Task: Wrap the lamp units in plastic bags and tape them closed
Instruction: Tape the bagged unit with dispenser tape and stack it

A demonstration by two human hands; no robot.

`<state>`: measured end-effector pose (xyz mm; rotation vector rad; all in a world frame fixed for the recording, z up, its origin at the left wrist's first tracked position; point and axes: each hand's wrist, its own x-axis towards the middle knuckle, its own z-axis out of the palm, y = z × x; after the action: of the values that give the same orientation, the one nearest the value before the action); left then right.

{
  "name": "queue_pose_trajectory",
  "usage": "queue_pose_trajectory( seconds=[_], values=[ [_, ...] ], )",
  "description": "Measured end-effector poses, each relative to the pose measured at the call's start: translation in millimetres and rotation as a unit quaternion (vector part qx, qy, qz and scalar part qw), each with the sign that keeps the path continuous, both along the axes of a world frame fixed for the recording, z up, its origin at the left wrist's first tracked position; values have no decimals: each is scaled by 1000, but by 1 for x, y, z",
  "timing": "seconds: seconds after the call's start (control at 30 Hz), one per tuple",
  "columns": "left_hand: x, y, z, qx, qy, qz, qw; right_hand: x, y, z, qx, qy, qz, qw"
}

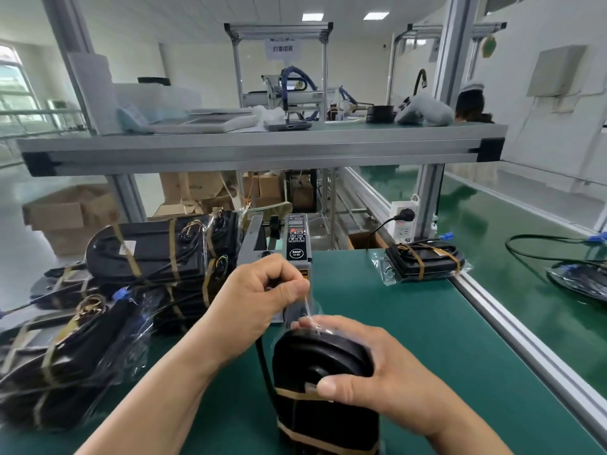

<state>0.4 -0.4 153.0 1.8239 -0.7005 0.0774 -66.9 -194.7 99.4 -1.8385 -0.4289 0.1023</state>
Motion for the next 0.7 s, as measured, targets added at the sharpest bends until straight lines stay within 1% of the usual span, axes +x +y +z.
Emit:
queue_pose_trajectory(
  seconds=[0.07, 0.2, 0.27, 0.33, 0.4, 0.47, 0.6, 0.63, 0.67, 0.7],
  values=[
    [-1, -2, 1, 9, -8, -2, 1000, 0, -3, 1, -9, -9, -8, 1000],
    [-2, -6, 0, 19, -20, 37, 999, 1, -7, 0, -11, -23, -21, 999],
    [-2, 0, 2, 50, -30, -6, 998, 0, -8, 0, 7, -23, -16, 1000],
    [0, 4, 9, 110, -18, -69, 991, 0, -11, 0, 28, -22, -18, 999],
    [1, 2, 15, 151, -17, -82, 985, -1, -11, -1, 31, -26, -17, 999],
    [2, -7, 19, 133, -26, -86, 987, -1, -9, -2, 12, -30, -17, 999],
    [10, -12, 17, 76, -4, -76, 994, -3, -5, -4, -6, -12, -30, 999],
    [15, -9, 14, 42, 10, -44, 998, -3, -5, -4, -5, -10, -52, 999],
    [22, -5, 10, -3, 27, 15, 1000, -4, -5, -5, -1, -8, -83, 996],
    [30, 0, 4, -51, 48, 91, 993, -4, -6, -5, 0, -11, -122, 992]
  ],
)
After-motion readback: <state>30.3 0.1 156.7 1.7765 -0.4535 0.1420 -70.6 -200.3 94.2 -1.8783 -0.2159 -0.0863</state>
